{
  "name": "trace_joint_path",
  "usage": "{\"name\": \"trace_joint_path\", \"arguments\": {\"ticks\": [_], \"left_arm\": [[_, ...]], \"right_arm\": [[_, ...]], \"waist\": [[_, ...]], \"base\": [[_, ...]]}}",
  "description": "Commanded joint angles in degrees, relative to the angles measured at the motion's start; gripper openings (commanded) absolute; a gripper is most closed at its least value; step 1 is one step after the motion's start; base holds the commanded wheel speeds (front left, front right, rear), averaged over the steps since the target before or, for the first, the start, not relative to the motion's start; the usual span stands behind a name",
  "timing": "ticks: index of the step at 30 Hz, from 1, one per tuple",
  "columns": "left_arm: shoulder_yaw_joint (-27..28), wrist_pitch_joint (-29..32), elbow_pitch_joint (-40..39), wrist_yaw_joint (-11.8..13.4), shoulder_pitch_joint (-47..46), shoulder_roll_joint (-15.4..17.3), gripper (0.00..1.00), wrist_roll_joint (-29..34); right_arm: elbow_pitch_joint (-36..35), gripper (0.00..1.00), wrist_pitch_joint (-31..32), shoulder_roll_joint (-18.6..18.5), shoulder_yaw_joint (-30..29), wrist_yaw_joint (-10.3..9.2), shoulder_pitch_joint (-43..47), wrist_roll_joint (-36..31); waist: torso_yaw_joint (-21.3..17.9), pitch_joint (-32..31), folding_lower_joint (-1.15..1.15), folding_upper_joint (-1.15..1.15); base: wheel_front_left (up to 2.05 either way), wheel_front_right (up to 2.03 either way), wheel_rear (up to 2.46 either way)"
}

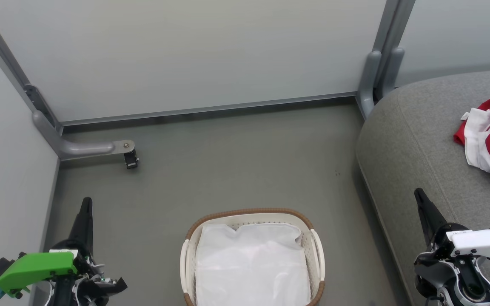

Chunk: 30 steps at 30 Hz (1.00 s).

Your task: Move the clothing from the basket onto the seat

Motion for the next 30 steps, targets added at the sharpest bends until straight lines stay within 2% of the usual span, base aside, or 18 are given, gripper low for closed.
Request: {"name": "trace_joint_path", "arguments": {"ticks": [1,30], "left_arm": [[0.2,0.2,-0.1,-0.2,-0.6,0.1,0.0,0.2],[0.2,0.2,-0.1,-0.2,-0.6,0.1,0.0,0.3]], "right_arm": [[-0.1,0.0,0.1,-0.3,-0.1,-0.02,0.6,0.2],[-0.1,0.0,0.1,-0.3,-0.1,-0.02,0.6,0.2]], "waist": [[0.0,0.0,0.0,0.0],[0.0,0.0,0.0,0.0]], "base": [[0.0,0.0,0.0],[0.0,0.0,0.0]]}}
